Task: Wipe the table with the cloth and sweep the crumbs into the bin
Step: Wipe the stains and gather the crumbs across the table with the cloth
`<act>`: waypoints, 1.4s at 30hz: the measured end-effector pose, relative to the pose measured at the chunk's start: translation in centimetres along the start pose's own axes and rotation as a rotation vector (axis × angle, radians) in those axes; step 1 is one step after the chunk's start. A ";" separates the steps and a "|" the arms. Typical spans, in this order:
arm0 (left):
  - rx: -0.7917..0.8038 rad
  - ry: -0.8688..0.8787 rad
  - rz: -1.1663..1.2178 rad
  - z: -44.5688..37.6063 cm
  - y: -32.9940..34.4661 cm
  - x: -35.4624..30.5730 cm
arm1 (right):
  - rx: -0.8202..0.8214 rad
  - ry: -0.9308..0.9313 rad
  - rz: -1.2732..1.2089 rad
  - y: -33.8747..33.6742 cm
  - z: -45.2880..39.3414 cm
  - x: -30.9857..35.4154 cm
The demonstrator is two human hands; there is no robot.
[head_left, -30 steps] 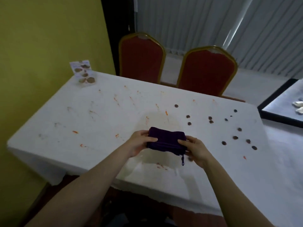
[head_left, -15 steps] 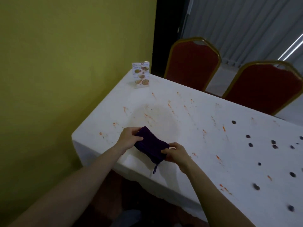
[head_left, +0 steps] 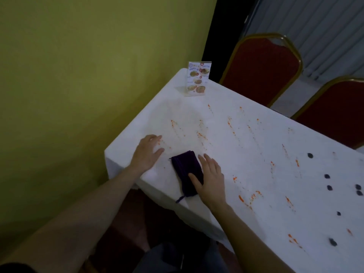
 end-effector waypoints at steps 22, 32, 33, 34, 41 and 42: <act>-0.305 0.229 -0.609 0.6 -0.5 12.0 | -0.041 -0.353 0.107 8.6 -4.8 5.6; -0.319 0.228 -0.619 0.4 -0.3 12.4 | -0.100 -0.293 0.160 4.6 -4.2 -3.6; -0.326 0.233 -0.623 0.5 -0.3 12.4 | -0.113 -0.229 0.155 4.8 -6.0 -3.2; -0.336 0.240 -0.627 0.6 -0.2 12.5 | -0.137 -0.174 0.140 5.2 -7.8 -2.3; -0.338 0.240 -0.655 0.6 -0.3 12.5 | -0.085 -0.396 0.050 9.8 -10.5 7.1; -0.334 0.238 -0.655 0.6 -0.4 12.4 | -0.054 -0.471 0.059 10.0 -9.0 7.4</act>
Point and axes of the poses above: each hand's wrist, its own z-axis away from the middle knuckle, its own y-axis out of the palm, x = y × z, the point moved 1 cm from there along -z, towards the middle knuckle, and after that the axes turned 9 degrees about -x, right-handed, at the moved point
